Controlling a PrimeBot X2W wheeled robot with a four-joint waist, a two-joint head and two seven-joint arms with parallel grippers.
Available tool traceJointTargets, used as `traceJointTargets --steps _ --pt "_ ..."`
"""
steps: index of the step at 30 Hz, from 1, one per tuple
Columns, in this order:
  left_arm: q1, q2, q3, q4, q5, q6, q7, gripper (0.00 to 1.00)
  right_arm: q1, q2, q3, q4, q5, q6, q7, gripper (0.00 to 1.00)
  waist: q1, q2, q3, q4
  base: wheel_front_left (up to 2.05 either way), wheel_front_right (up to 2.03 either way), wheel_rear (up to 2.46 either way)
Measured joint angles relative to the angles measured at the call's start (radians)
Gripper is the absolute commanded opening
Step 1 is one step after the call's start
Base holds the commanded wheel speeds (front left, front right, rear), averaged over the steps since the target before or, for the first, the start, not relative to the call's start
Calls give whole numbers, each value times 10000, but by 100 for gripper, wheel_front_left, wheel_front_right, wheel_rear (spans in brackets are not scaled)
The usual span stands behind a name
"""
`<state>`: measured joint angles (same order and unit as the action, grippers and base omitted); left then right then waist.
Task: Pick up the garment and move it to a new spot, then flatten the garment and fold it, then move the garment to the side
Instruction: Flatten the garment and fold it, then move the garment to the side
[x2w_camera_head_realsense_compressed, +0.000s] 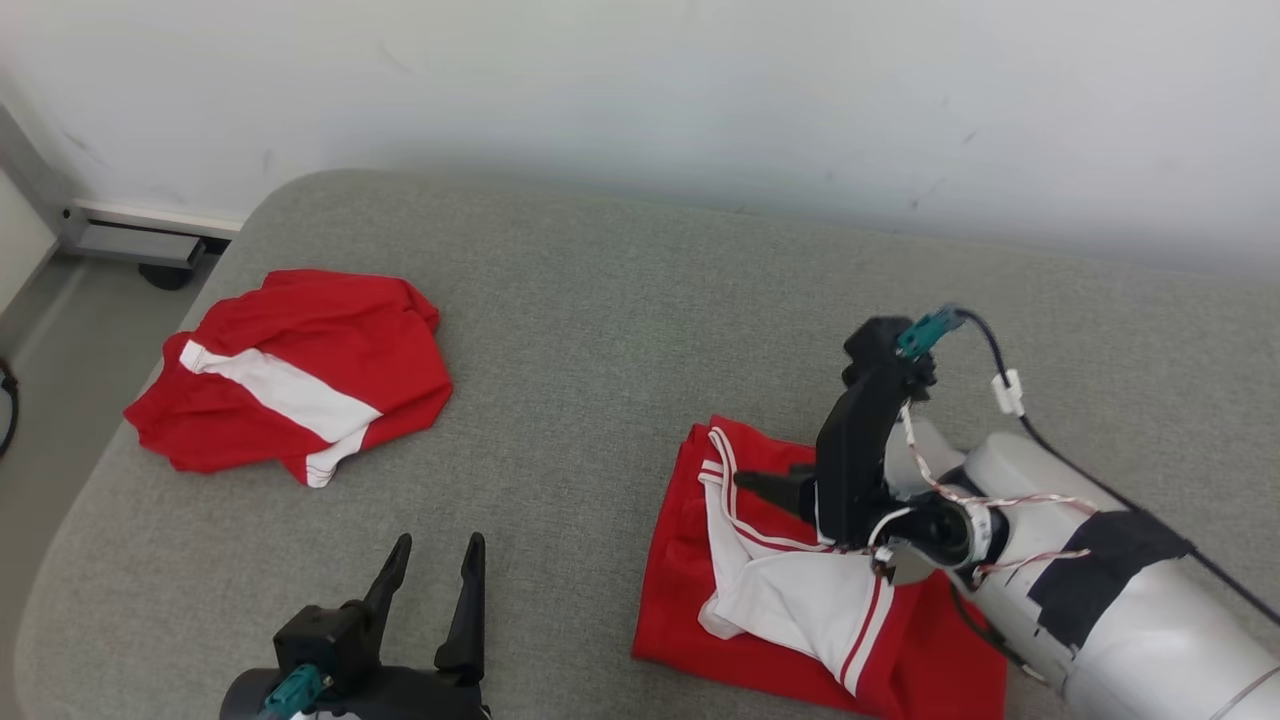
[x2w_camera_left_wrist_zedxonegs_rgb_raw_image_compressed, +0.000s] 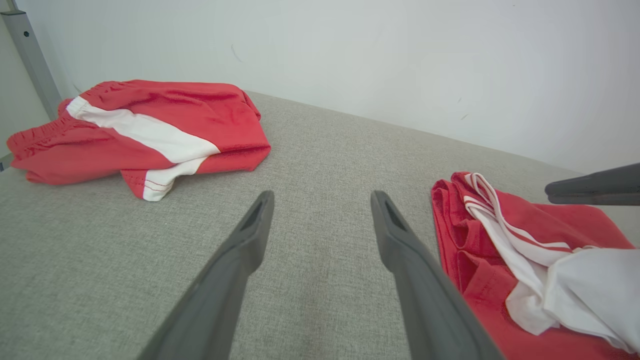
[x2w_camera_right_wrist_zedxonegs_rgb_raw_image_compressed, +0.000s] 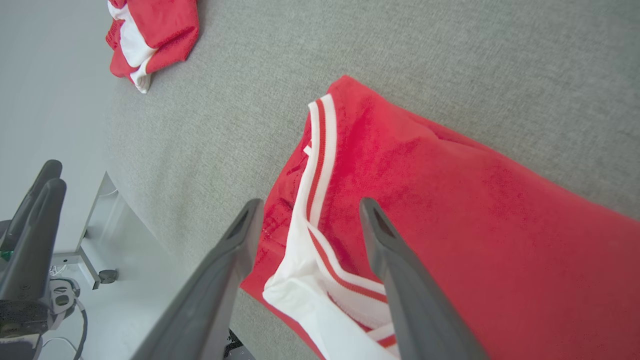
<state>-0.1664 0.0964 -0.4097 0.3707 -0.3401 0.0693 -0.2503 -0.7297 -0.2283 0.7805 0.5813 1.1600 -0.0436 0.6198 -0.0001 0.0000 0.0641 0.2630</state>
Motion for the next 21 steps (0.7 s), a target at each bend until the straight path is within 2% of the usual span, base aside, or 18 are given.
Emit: traceJointTargets --steps 5,13,21 --pt "154 58 82 -4 -10 8 0 100 -174 -470 -366 -360 -15 180 -525 100 0 0 -63 -186 0 0 0" --pt "525 311 290 -184 -10 38 -10 100 487 -2228 -836 -1223 -1028 73 -2247 100 0 0 -102 -629 0 0 0" --pt "613 355 353 -497 54 113 -12 100 2313 -2673 -761 -1856 -1149 -146 -2926 100 1 0 16 -1162 0 0 0"
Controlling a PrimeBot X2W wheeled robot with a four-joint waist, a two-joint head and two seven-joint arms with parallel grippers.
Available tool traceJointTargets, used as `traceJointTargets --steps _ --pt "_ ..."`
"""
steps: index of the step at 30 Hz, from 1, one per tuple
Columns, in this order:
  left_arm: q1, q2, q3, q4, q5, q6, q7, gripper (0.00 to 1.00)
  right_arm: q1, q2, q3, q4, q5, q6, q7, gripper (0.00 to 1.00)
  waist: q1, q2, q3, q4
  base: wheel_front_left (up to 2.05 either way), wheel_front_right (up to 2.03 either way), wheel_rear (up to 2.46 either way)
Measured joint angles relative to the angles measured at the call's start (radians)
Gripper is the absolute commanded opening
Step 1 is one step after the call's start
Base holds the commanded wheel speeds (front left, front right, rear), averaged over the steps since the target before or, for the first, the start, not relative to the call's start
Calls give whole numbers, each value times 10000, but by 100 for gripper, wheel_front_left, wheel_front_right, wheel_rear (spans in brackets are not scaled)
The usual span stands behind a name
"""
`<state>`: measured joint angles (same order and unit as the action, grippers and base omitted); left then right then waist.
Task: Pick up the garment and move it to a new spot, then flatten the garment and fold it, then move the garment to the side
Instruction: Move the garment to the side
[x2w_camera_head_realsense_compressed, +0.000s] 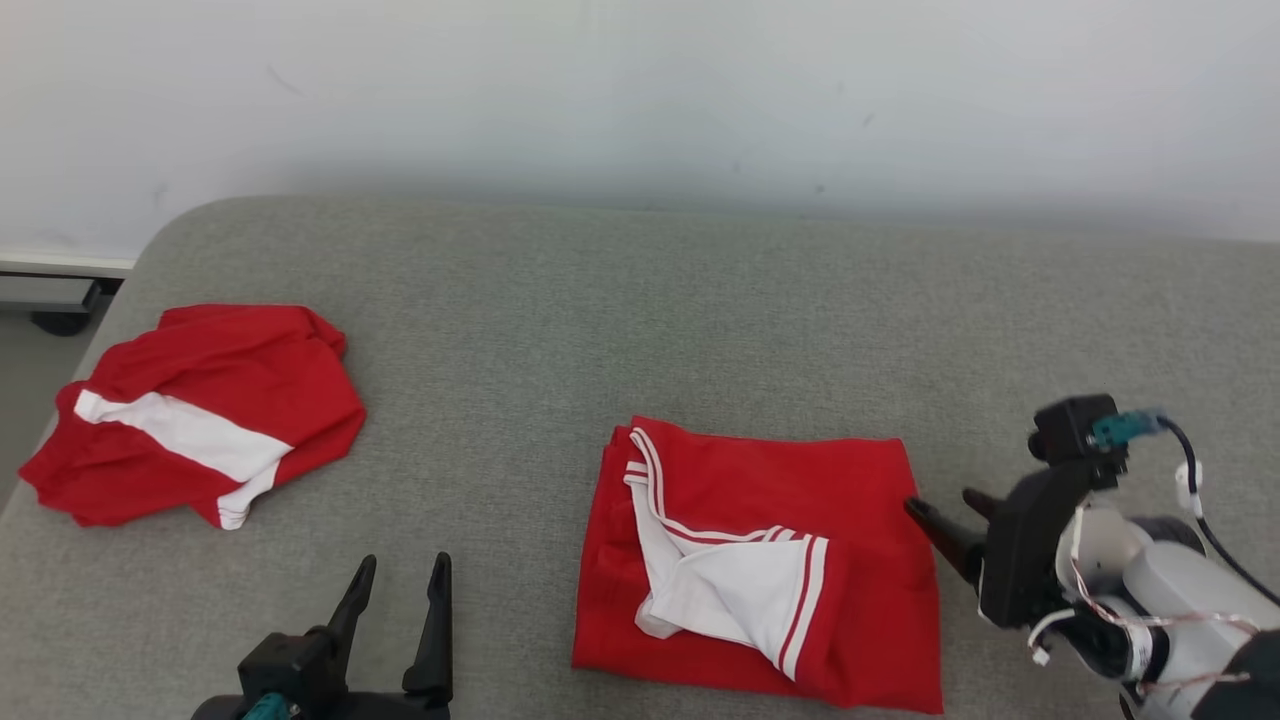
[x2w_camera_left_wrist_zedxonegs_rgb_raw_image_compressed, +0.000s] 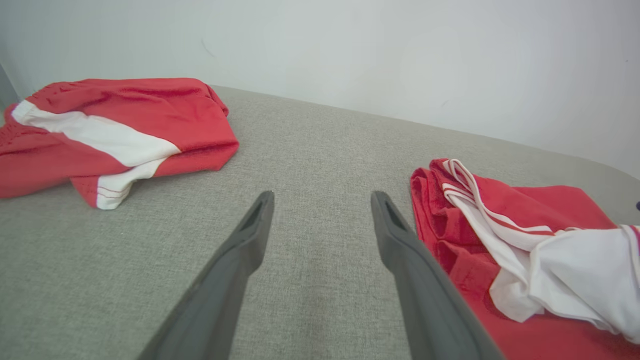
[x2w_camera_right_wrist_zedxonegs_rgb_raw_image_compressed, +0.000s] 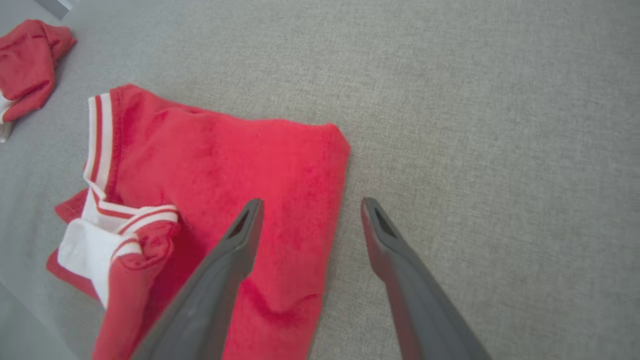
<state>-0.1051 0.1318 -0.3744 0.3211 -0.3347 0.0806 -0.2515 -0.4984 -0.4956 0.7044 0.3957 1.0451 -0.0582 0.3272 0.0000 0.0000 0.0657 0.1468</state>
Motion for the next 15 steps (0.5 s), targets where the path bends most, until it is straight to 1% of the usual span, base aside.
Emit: traceJointTargets --steps 5,11,15 --pt "-31 -15 -102 -134 100 29 0 100 559 -127 -31 -105 102 -79 -130 100 0 0 129 -151 0 0 0" --pt "-72 -15 -186 -155 105 27 0 100 633 82 -132 -161 301 -136 -209 100 0 0 211 -113 0 0 0" --pt "-128 -54 -267 -161 176 23 0 100 606 100 -86 -125 401 -213 -65 100 0 0 242 5 0 0 0"
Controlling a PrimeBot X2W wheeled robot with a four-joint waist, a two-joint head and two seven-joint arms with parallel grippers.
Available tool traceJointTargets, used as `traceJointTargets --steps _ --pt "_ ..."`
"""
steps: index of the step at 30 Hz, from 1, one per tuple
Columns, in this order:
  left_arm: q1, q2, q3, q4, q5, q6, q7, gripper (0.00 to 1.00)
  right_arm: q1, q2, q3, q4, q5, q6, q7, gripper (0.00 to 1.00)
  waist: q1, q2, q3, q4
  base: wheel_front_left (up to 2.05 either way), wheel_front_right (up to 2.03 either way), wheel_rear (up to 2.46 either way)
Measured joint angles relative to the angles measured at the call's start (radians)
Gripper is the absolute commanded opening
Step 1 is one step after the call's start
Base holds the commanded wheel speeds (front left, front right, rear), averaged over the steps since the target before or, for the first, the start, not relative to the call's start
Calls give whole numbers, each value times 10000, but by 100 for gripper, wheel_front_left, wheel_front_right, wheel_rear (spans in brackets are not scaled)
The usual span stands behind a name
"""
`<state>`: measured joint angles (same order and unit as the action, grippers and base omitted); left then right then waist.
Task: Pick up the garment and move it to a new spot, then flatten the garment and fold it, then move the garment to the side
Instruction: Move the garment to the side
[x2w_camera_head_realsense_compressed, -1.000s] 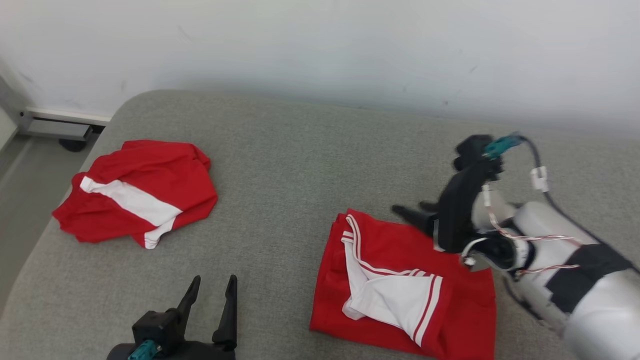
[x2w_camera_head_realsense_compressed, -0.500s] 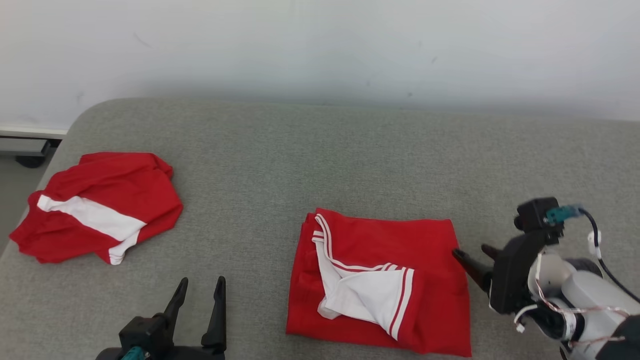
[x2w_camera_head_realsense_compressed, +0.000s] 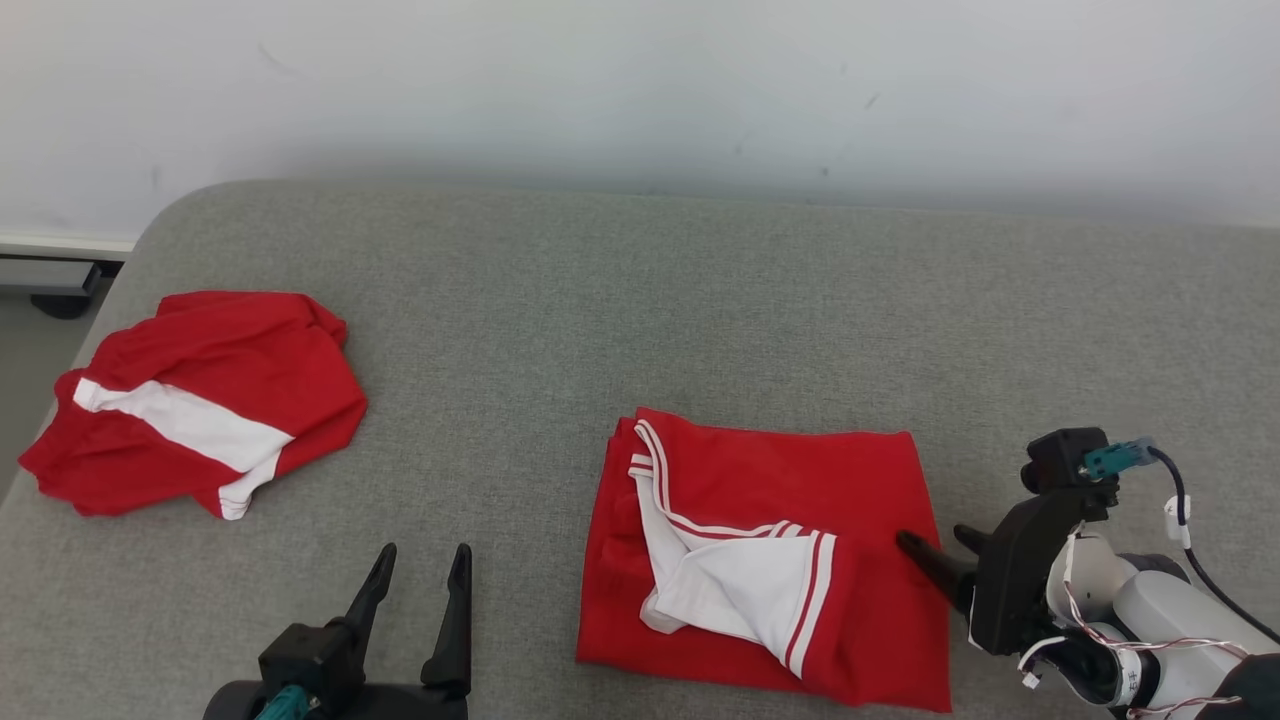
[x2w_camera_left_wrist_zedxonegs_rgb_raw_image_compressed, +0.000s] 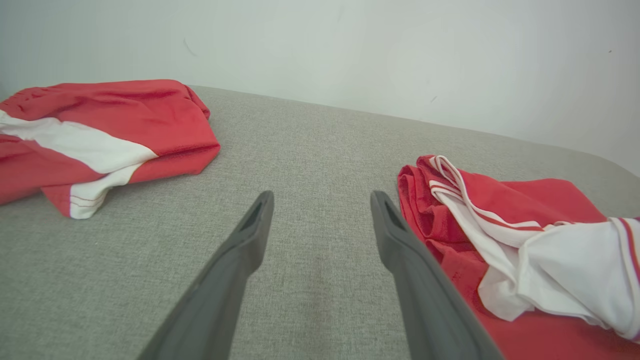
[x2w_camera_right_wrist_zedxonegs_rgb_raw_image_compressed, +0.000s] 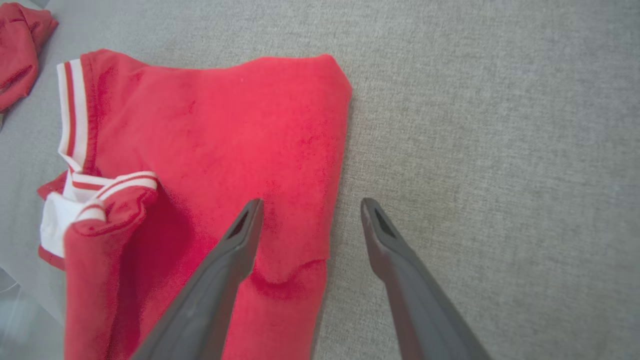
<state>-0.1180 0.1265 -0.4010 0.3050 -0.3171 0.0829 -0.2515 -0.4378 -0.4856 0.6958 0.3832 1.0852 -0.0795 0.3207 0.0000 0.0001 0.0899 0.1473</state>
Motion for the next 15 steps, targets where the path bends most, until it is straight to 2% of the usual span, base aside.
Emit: traceJointTargets --steps 10,11,12,13,14,15 --pt "-160 -213 -113 105 -2 -40 0 100 -314 115 320 497 376 -98 1377 100 0 0 58 303 0 0 0" --pt "-183 -242 -155 125 -2 -46 0 100 -336 155 314 523 485 -98 1496 66 0 0 62 338 0 0 0" --pt "-213 -272 -194 146 -4 -50 0 100 -353 198 299 554 552 -98 1567 47 0 -1 69 376 0 0 0" --pt "-270 -293 -224 184 -6 -54 0 100 -388 222 286 587 629 -96 1653 17 0 0 77 414 0 0 0" --pt "-334 -303 -228 207 -13 -54 0 100 -435 228 286 606 704 -81 1758 0 0 0 85 454 0 0 0" --pt "-356 -301 -217 215 -19 -54 0 100 -454 230 280 612 761 -69 1843 0 0 0 93 491 0 0 0"
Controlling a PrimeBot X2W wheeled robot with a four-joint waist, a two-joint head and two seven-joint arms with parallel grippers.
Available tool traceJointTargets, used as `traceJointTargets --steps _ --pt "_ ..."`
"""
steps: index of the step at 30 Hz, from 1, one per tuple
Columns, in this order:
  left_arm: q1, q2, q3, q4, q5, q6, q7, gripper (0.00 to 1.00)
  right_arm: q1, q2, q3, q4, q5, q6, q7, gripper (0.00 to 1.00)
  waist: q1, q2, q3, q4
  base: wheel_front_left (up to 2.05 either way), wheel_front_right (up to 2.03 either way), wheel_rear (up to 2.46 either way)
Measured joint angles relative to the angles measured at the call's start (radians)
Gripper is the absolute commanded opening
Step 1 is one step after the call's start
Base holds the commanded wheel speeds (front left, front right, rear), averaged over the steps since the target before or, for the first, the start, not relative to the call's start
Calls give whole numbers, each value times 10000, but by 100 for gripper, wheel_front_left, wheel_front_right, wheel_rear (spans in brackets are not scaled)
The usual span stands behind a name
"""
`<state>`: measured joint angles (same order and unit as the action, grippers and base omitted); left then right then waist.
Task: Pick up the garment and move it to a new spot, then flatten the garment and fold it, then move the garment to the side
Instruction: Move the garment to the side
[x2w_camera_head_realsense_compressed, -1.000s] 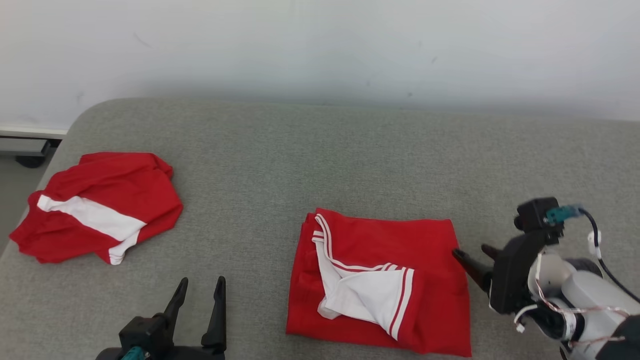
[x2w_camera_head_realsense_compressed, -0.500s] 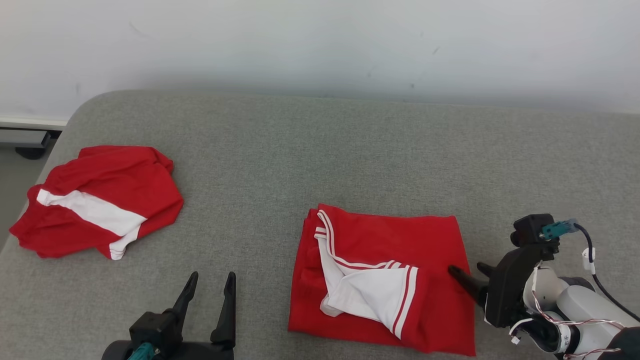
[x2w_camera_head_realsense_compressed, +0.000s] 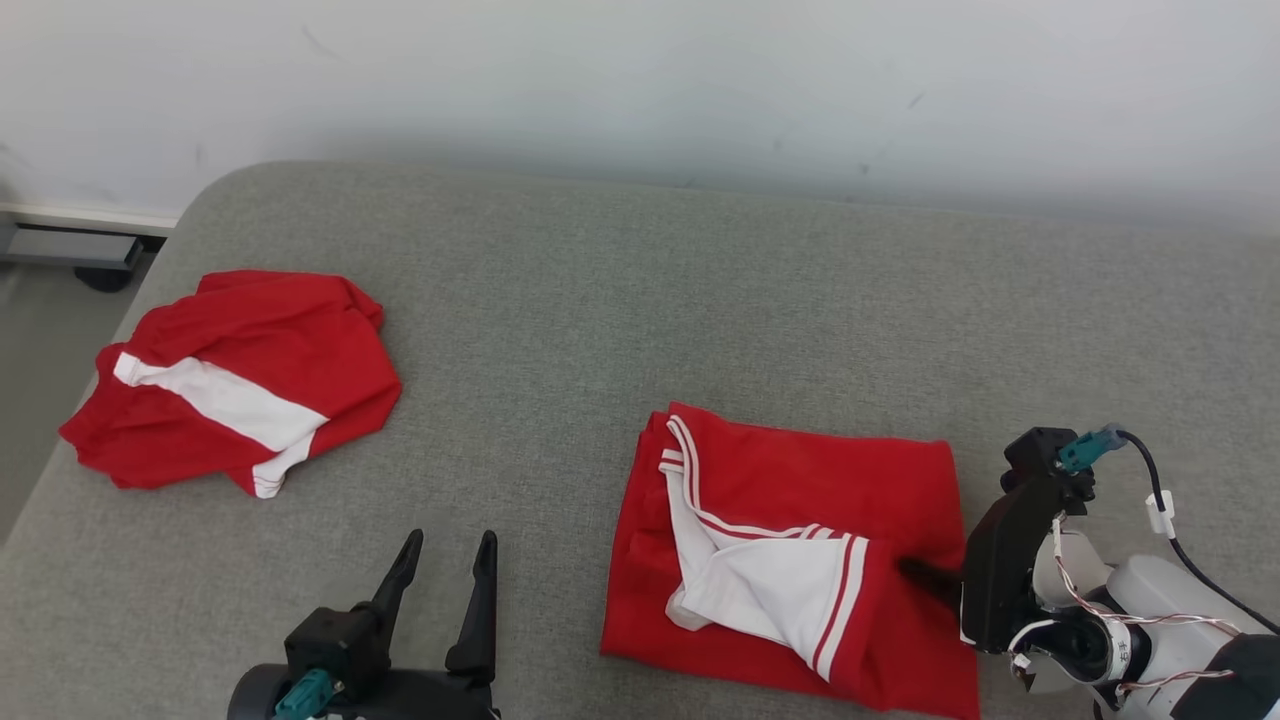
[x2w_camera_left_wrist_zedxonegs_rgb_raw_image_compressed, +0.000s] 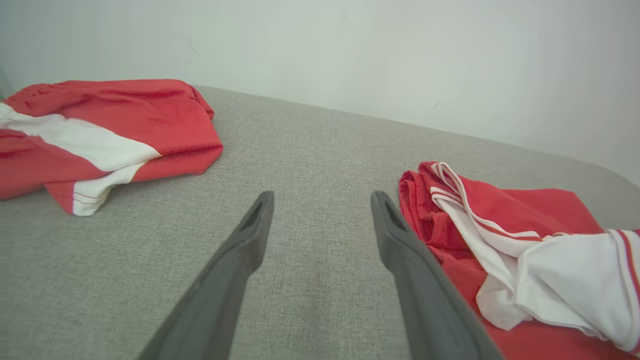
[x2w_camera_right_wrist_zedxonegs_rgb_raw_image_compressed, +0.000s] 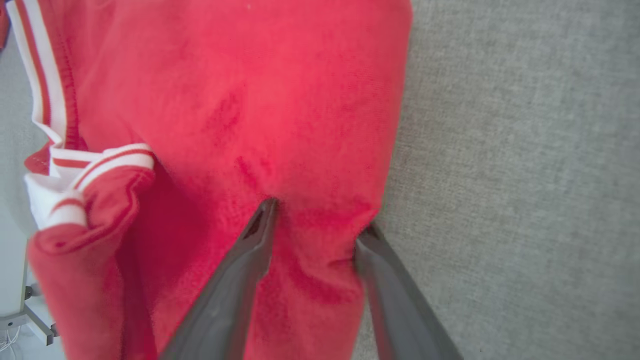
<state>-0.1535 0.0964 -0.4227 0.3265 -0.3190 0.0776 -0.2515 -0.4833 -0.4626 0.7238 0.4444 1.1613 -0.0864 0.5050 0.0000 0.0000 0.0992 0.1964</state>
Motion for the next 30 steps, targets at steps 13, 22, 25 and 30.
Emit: traceJointTargets --steps 13,22,25,30 --pt "67 29 280 146 -90 13 -2 100 -642 -17 -119 240 161 247 499 0 0 1 -22 -166 0 0 0" --pt "72 54 301 150 -90 13 -2 100 -1487 -892 -395 328 -65 341 690 0 0 0 -23 -626 0 0 0" --pt "73 58 290 148 -90 13 -2 100 -1684 -1078 -387 405 -146 351 865 0 0 0 -18 -779 0 0 0" --pt "74 142 299 130 -88 10 -2 100 -2057 -1183 -372 727 -245 353 1127 0 1 1 6 -1044 0 0 0"
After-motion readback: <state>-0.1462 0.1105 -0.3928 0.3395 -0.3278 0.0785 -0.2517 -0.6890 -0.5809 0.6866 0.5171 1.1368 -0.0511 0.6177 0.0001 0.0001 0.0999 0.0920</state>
